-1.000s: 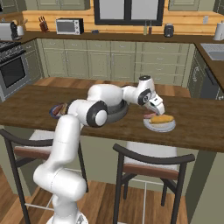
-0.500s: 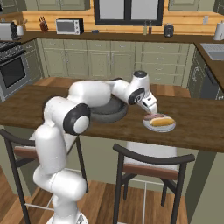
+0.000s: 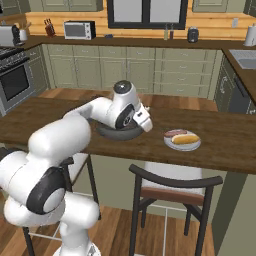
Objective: Place one bun and one sausage from the bowl on each plate.
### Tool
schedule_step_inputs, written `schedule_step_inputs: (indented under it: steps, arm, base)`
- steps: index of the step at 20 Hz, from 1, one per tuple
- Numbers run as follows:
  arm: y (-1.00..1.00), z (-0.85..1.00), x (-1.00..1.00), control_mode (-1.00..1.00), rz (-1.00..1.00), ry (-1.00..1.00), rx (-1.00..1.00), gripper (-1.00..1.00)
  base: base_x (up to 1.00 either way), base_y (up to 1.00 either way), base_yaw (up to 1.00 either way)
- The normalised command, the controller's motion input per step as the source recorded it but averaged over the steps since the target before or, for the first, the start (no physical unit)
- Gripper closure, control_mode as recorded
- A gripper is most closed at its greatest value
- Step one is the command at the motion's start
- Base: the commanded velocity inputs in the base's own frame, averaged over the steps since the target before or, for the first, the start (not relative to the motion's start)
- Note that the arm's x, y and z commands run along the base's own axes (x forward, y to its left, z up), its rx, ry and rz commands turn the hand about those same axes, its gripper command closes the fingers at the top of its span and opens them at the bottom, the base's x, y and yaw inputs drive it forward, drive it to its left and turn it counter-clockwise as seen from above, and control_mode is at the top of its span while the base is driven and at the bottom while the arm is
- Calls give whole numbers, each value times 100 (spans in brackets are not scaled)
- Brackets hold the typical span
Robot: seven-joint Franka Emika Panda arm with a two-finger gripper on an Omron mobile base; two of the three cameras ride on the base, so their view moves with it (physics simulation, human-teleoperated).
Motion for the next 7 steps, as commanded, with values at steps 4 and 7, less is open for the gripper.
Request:
schedule_step_inputs:
  steps: [4,7]
  arm:
    - [-7,0,-6,-100,-1,-1,3,-100]
    - [27,-3,-100,-100,2,-62,-5,-100]
  base:
    - [0,0,0]
    - [0,0,0]
